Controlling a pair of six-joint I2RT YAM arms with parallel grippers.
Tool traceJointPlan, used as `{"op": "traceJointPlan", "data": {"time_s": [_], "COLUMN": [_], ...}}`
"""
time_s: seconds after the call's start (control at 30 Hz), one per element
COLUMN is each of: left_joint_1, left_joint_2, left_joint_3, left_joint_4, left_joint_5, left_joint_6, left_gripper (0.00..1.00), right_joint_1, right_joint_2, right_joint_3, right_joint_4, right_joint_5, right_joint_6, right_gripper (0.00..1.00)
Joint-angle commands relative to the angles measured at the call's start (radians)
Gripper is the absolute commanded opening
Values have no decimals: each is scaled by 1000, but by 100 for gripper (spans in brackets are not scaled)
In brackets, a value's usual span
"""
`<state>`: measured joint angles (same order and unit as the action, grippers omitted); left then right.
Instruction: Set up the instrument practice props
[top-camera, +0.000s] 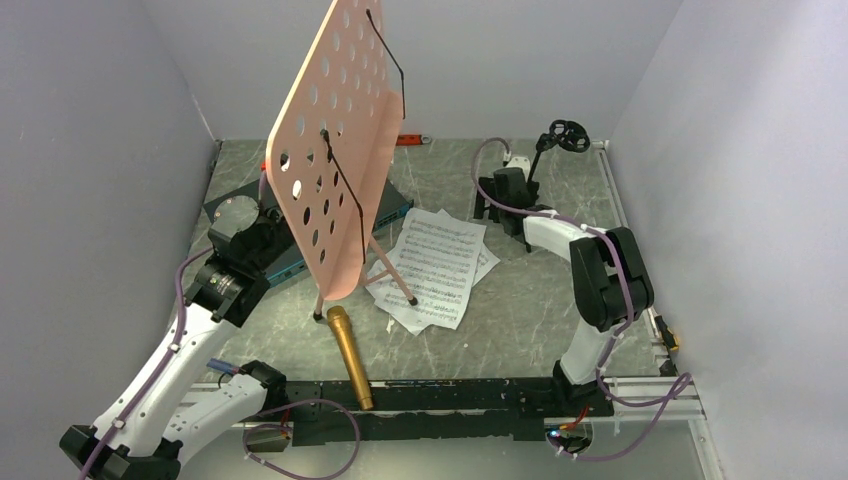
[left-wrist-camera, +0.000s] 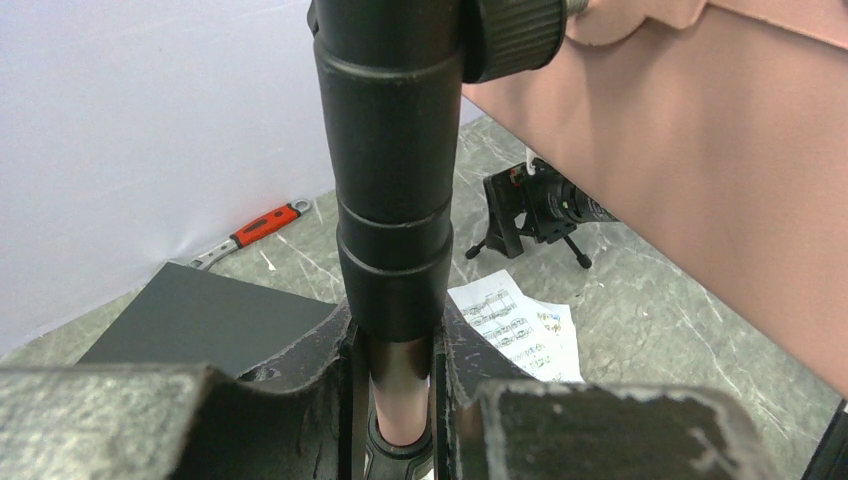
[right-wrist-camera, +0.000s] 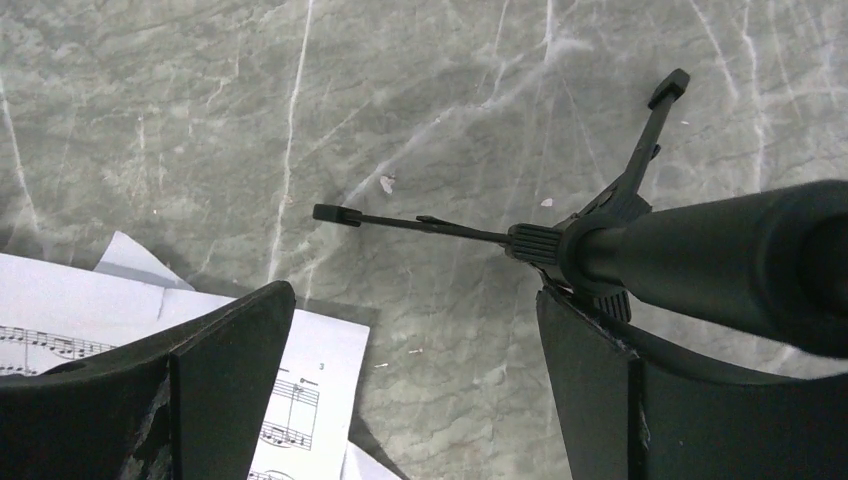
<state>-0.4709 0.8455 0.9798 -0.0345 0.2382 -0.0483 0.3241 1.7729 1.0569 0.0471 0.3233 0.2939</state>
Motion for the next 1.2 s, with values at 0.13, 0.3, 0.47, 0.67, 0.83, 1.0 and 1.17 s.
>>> {"op": "traceJointPlan", "data": {"time_s": [0.13, 0.3, 0.47, 0.67, 0.83, 1.0, 1.17], "left_joint_1": [2, 2, 2, 2, 2, 2, 2], "left_joint_2": [-55, -63, -66, -70, -71, -68, -74], "left_joint_3": [30, 2, -10, -16, -25, -24, -21], "left_joint_4": [194, 223, 235, 239, 250, 242, 236], "left_joint_5": [12, 3, 5, 7, 0, 6, -3], "left_joint_6": [8, -8, -15, -18, -22, -26, -18], "left_gripper": [3, 3, 3, 3, 3, 3, 3], "right_joint_1": [-16, -18, -28, -37, -50, -82, -94], "right_joint_2": [-46, -56, -33, 2, 35, 55, 58], "right_joint_3": [-3, -54, -78, -59, -64, -110, -124], "right_joint_4": [-42, -43, -40, -43, -40, 26, 67], "right_joint_5": [-290, -478, -511, -541, -668, -774, -856], "right_joint_6": [45, 90, 129, 132, 144, 179, 202], "right_gripper": [96, 94, 93, 91, 89, 85, 72]}}
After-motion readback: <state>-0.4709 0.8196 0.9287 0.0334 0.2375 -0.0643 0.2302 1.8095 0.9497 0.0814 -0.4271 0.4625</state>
